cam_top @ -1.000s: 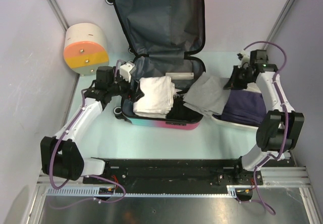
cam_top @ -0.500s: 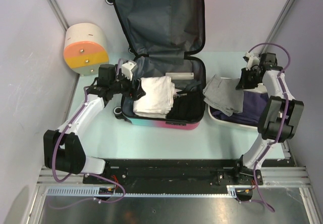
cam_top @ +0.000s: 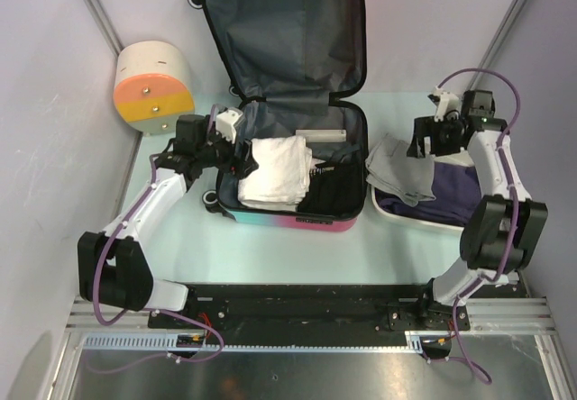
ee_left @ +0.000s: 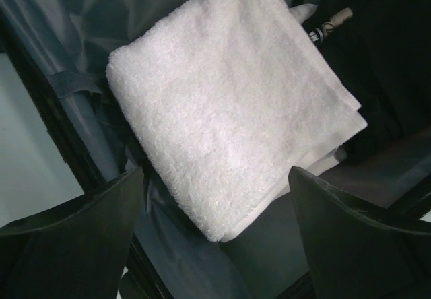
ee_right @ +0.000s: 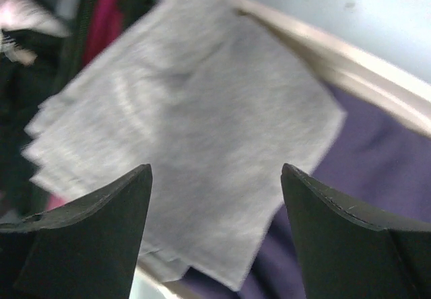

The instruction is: Open, take out, and arrange the luggage

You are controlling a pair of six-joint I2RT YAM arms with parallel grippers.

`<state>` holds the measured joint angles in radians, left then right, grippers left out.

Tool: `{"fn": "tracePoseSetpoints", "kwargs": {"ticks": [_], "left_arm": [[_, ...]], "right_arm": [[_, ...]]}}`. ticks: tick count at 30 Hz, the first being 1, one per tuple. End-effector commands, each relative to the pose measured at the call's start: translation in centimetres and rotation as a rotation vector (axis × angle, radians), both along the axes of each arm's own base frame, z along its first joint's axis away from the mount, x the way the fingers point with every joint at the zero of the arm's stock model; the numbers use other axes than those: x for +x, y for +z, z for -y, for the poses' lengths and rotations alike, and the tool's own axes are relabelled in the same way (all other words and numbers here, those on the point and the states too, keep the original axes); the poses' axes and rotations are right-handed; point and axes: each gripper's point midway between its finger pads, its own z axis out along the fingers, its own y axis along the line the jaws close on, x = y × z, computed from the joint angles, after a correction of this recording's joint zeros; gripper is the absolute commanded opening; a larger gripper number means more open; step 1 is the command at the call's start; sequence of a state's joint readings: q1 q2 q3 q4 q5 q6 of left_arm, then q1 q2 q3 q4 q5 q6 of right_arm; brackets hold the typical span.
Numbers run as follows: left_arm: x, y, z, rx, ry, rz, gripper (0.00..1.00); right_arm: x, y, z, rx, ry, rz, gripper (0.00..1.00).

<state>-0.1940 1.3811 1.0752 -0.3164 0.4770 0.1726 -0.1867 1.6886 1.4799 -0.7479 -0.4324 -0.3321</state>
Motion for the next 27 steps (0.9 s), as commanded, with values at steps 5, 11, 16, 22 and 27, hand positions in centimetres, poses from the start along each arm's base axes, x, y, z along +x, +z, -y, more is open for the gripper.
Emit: {"fn": "tracePoseSetpoints", "kwargs": {"ticks": [5, 11, 16, 22, 27], "left_arm": [[1.7, -1.6, 0.3, -0.049, 0.187, -0.125, 1.00], [1.4, -5.5, 2.2, -0.047, 0.343, -0.272, 1.00], [2.5, -8.0, 1.2, 0.035, 0.574, -0.289, 1.00], [2.5, -10.7, 0.5, 0.043, 0.694, -0.365, 1.00], [2.0, -8.8, 2.1, -0.029, 0.592, -0.346, 1.00]], "right_arm": [[-5.5, -5.7, -5.4, 0.141, 0.016, -0.220, 0.79], [-5.0, -5.3, -4.9, 0.170, 0.007, -0.191, 0.83], [-5.1, -1.8, -6.6, 0.184, 0.069, -0.102, 0.84], [-5.8, 3.0, -8.4, 0.186, 0.134, 0.042, 0.85], [-7.0, 6.1, -10.5, 0.199, 0.206, 0.129, 0.86]]}}
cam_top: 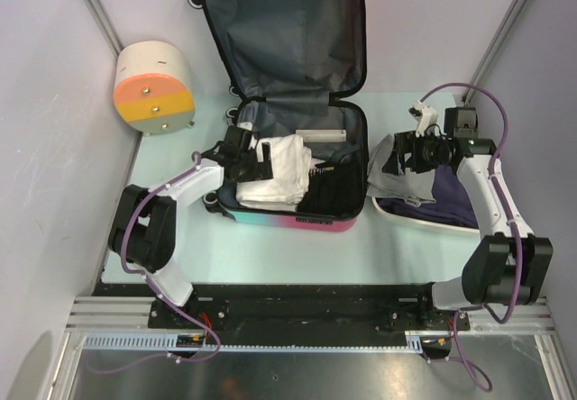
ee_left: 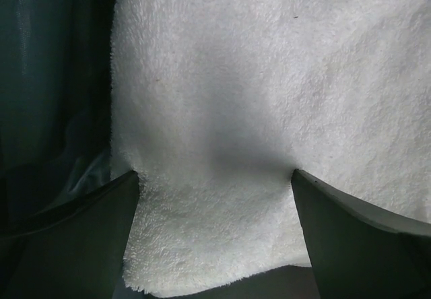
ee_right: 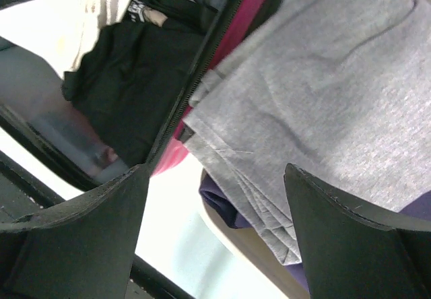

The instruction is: Open, take out, and arrange the luggage

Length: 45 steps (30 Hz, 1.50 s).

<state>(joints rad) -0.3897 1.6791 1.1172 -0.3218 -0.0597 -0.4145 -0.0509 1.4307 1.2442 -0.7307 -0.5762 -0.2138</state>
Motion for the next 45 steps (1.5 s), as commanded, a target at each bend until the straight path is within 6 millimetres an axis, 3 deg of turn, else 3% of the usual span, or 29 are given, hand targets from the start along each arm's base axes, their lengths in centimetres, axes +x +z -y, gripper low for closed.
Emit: {"fn": "tracePoseSetpoints", "kwargs": {"ticks": [1, 5, 7, 10, 13, 14, 17, 18, 19, 22, 25, 30, 33, 34, 37, 45], "left_arm": [[0.1, 2.4, 0.5, -0.059, -0.004, 0.058, 1.00], [0.5, 5.8, 1.1, 0.014, -0.161, 0.199, 0.99], [0.7, 7.8, 2.2, 0.055, -0.241, 0.266, 0.98], [0.7, 9.5, 4.3, 0.063, -0.263, 0.313, 0.97], [0.6, 9.8, 6.7, 0.070, -0.281, 0.326, 0.98], [0.8, 9.3, 7.2, 0.084, -0.275, 0.318, 0.99], [1.3, 9.8, 9.4, 0.101, -0.245, 0.343, 1.00], [1.3, 8.4, 10.5, 0.124, -0.249, 0.323, 1.00], [1.9, 9.0, 11.1, 0.129, -0.225, 0.341, 1.00], [2.1, 6.7, 12.5, 0.182, -0.214, 0.316, 1.00], [2.5, 3.8, 13.0, 0.261, -0.188, 0.288, 1.00], [3.2, -0.3, 11.0, 0.407, -0.122, 0.241, 0.95], [3.3, -2.3, 10.1, 0.424, -0.122, 0.196, 0.85], [3.3, -2.7, 9.7, 0.416, -0.108, 0.184, 0.79], [3.8, -2.8, 9.0, 0.381, -0.091, 0.164, 0.72], [4.7, -0.6, 8.4, 0.096, -0.111, 0.094, 0.73]], "right_arm": [[-0.1, 4.7, -2.2, 0.033, 0.060, 0.144, 0.87], [-0.1, 6.0, -5.7, 0.100, 0.087, 0.162, 0.87], [0.1, 5.6, -7.4, 0.125, 0.108, 0.141, 0.87], [1.8, 5.5, -9.2, 0.206, 0.058, 0.112, 0.88], [3.6, 5.3, -10.8, 0.265, 0.015, 0.099, 0.87], [4.2, 4.3, -11.4, 0.276, 0.003, 0.070, 0.87], [6.1, 3.2, -11.5, 0.322, -0.089, 0.028, 0.87], [6.7, 3.2, -11.2, 0.325, -0.110, 0.030, 0.87], [7.2, 3.2, -11.1, 0.338, -0.132, 0.026, 0.87], [8.0, 2.6, -9.6, 0.342, -0.172, 0.012, 0.86], [8.5, 2.3, -8.3, 0.344, -0.203, 0.000, 0.86], [8.5, 2.5, -7.3, 0.342, -0.218, 0.006, 0.86], [8.3, 2.6, -7.3, 0.345, -0.211, 0.004, 0.86], [8.3, 2.7, -7.4, 0.347, -0.204, 0.006, 0.86], [8.2, 2.8, -7.6, 0.351, -0.200, 0.004, 0.86], [6.9, 2.2, -9.5, 0.353, -0.134, -0.030, 0.85]]}}
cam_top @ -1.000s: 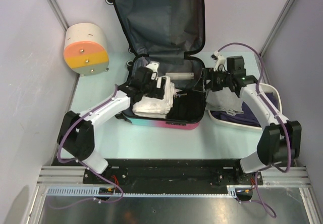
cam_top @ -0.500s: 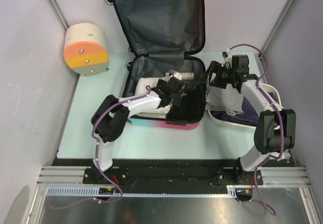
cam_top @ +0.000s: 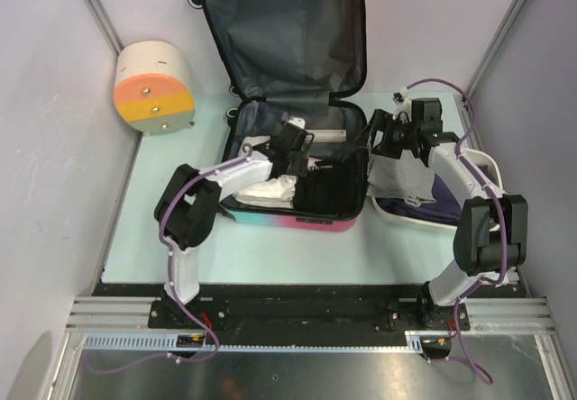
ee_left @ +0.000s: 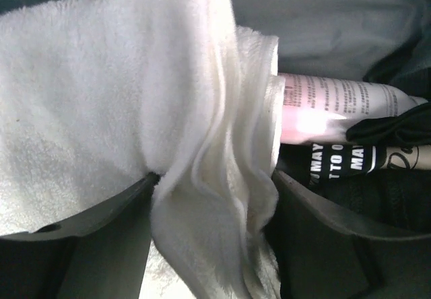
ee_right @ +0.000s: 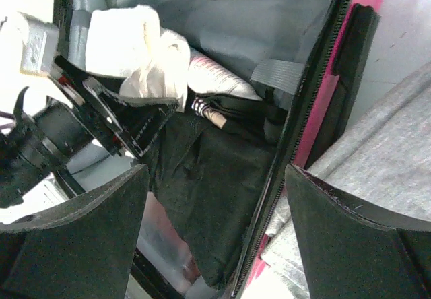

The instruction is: Open, take out, and arrange the luggage

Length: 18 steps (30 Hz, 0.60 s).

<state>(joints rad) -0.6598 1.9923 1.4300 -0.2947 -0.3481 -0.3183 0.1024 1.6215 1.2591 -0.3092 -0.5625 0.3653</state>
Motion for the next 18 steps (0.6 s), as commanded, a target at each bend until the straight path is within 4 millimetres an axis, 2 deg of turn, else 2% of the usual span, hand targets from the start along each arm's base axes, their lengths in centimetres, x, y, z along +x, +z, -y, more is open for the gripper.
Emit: {"fn": "tracePoseSetpoints", "kwargs": {"ticks": [1, 5, 8, 10, 14, 18], "left_arm": [[0.9, 0.9, -2.0, -0.162, 0.050, -0.064, 0.74], [1.1, 0.9, -1.8, -0.178, 0.045, -0.065, 0.80], [1.5, 0.7, -1.5, -0.191, 0.064, -0.067, 0.83], [1.9, 0.5, -1.4, -0.198, 0.083, -0.068, 0.86], [2.6, -0.2, -1.8, -0.149, 0.119, -0.045, 0.87], [2.8, -1.5, -2.8, -0.067, 0.139, -0.041, 0.81]], "right_arm": [[-0.4, 2.4, -2.3, 0.032, 0.082, 0.062, 0.85], [-2.1, 1.4, -5.4, 0.032, 0.179, 0.050, 0.78], [-3.9, 0.1, -8.1, 0.027, 0.266, 0.023, 0.65], [-4.9, -1.2, -9.6, 0.014, 0.309, 0.006, 0.63], [-5.3, -3.7, -10.6, -0.003, 0.320, -0.055, 0.59], [-4.8, -6.6, -9.7, -0.042, 0.258, -0.135, 0.57]]}}
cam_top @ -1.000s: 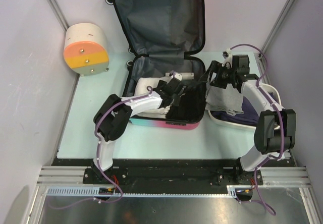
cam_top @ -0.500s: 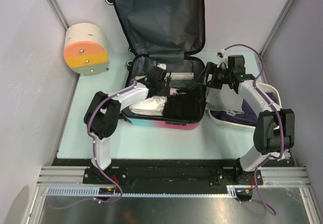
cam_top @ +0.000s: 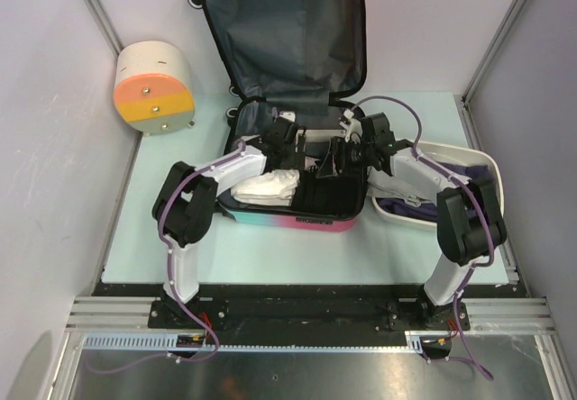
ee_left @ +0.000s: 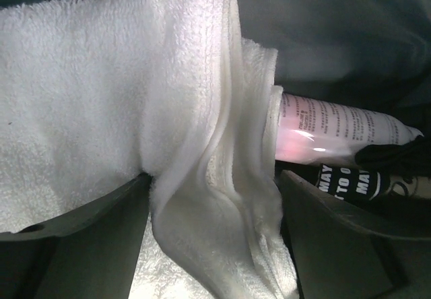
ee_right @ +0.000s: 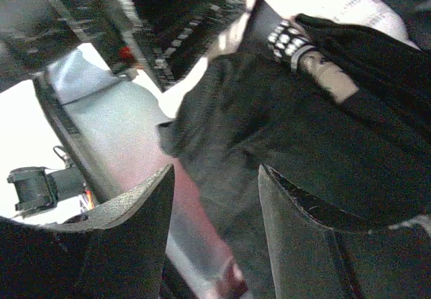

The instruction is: Open, take out, and arrange the luggage

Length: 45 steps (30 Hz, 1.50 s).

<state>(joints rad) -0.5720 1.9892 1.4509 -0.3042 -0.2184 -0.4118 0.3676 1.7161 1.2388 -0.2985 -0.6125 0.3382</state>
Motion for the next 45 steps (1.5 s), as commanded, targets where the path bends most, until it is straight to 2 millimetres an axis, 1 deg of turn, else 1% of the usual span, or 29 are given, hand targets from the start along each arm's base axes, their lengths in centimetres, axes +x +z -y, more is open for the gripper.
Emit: {"fn": "tracePoseSetpoints", "kwargs": {"ticks": [1, 5, 8, 9, 11, 12, 13, 14, 15, 16, 17, 18, 19, 20, 21, 22, 23, 26, 28, 29, 31, 32, 34, 35, 36, 38, 39, 42, 45], "left_arm": [[1.4, -2.0, -1.9, 0.116, 0.077, 0.019, 0.81], [0.9, -3.7, -2.0, 0.231, 0.050, 0.017, 0.79], [0.5, -5.5, -2.2, 0.295, 0.028, -0.011, 0.75], [0.4, -6.1, -2.3, 0.307, 0.017, -0.024, 0.71], [0.2, -6.1, -2.2, 0.298, 0.002, -0.034, 0.60], [0.1, -5.9, -2.1, 0.281, -0.005, -0.037, 0.48], [-0.1, -4.6, -2.1, 0.248, -0.009, -0.028, 0.42], [-0.3, -4.1, -1.7, 0.193, -0.037, -0.045, 0.35], [-0.5, -3.4, -1.6, 0.156, -0.047, -0.047, 0.20], [-0.4, -1.5, -1.3, 0.104, -0.065, -0.028, 0.12], [-0.2, -0.5, -1.6, 0.068, -0.075, -0.025, 0.07], [-0.6, 0.3, -0.8, 0.000, -0.126, -0.040, 0.00], [-0.3, 2.1, -1.3, -0.038, -0.130, -0.015, 0.00], [-0.3, 3.0, -1.4, -0.061, -0.146, -0.006, 0.00], [-0.9, 3.4, -1.1, -0.100, -0.181, -0.014, 0.00], [-0.7, 4.2, -1.8, -0.117, -0.182, -0.002, 0.00], [-0.8, 5.5, -1.8, -0.141, -0.205, 0.021, 0.00], [-1.4, 7.2, -2.2, -0.191, -0.240, 0.035, 0.00], [-1.8, 7.6, -2.1, -0.220, -0.262, 0.033, 0.00], [-1.8, 8.0, -2.1, -0.227, -0.266, 0.041, 0.00], [-2.2, 8.3, -1.8, -0.248, -0.271, 0.037, 0.00], [-2.2, 8.5, -1.7, -0.263, -0.266, 0.036, 0.00], [-2.4, 8.2, -1.6, -0.275, -0.256, 0.025, 0.01], [-2.4, 8.4, -1.5, -0.291, -0.252, 0.022, 0.02], [-2.5, 8.3, -1.4, -0.298, -0.252, 0.015, 0.02], [-2.5, 8.4, -1.1, -0.316, -0.250, 0.012, 0.04], [-2.5, 8.5, -1.1, -0.320, -0.248, 0.014, 0.04], [-2.4, 8.9, -1.0, -0.341, -0.240, 0.022, 0.05], [-2.3, 9.0, -1.1, -0.358, -0.225, 0.020, 0.08]], "right_arm": [[1.1, -3.2, 1.5, -0.061, -0.073, -0.057, 0.56], [1.3, -5.0, 2.7, -0.107, -0.116, -0.100, 0.50], [1.3, -5.9, 3.2, -0.157, -0.130, -0.096, 0.49], [1.3, -6.0, 3.3, -0.168, -0.133, -0.091, 0.49], [1.6, -5.7, 3.2, -0.162, -0.136, -0.078, 0.50], [1.6, -5.2, 3.2, -0.157, -0.137, -0.065, 0.50], [1.7, -4.9, 3.1, -0.151, -0.135, -0.055, 0.50], [1.8, -4.5, 2.9, -0.136, -0.125, -0.041, 0.52], [1.8, -3.9, 2.7, -0.122, -0.117, -0.030, 0.53], [1.7, -3.4, 2.5, -0.106, -0.109, -0.022, 0.55], [1.7, -2.8, 2.0, -0.080, -0.093, -0.013, 0.60], [1.7, -2.4, 1.7, -0.060, -0.082, -0.004, 0.64], [1.6, -1.7, 1.4, -0.035, -0.071, 0.007, 0.69], [1.7, -0.8, 0.7, 0.005, -0.045, 0.030, 0.78], [1.6, -0.2, 0.2, 0.031, -0.037, 0.031, 0.81], [1.7, 0.4, -0.3, 0.053, -0.029, 0.046, 0.84], [2.0, 1.3, -0.9, 0.087, -0.016, 0.079, 0.87], [2.6, 2.4, -2.6, 0.147, -0.011, 0.118, 0.91], [2.9, 3.0, -3.7, 0.177, -0.010, 0.141, 0.93], [2.9, 3.2, -5.0, 0.200, 0.010, 0.165, 0.93], [2.9, 3.1, -6.1, 0.227, 0.012, 0.161, 0.95], [2.9, 2.8, -7.2, 0.237, 0.023, 0.172, 0.96], [2.7, 2.5, -8.3, 0.254, 0.027, 0.167, 0.97], [2.9, 2.8, -8.9, 0.275, 0.027, 0.180, 1.00], [2.3, 2.5, -9.9, 0.284, 0.044, 0.176, 1.00], [2.4, 2.8, -10.8, 0.310, 0.043, 0.188, 1.00], [2.1, 2.2, -11.5, 0.312, 0.049, 0.178, 1.00], [2.1, 0.8, -12.4, 0.291, 0.022, 0.151, 1.00], [2.3, 0.3, -12.9, 0.303, -0.005, 0.119, 1.00]]}}
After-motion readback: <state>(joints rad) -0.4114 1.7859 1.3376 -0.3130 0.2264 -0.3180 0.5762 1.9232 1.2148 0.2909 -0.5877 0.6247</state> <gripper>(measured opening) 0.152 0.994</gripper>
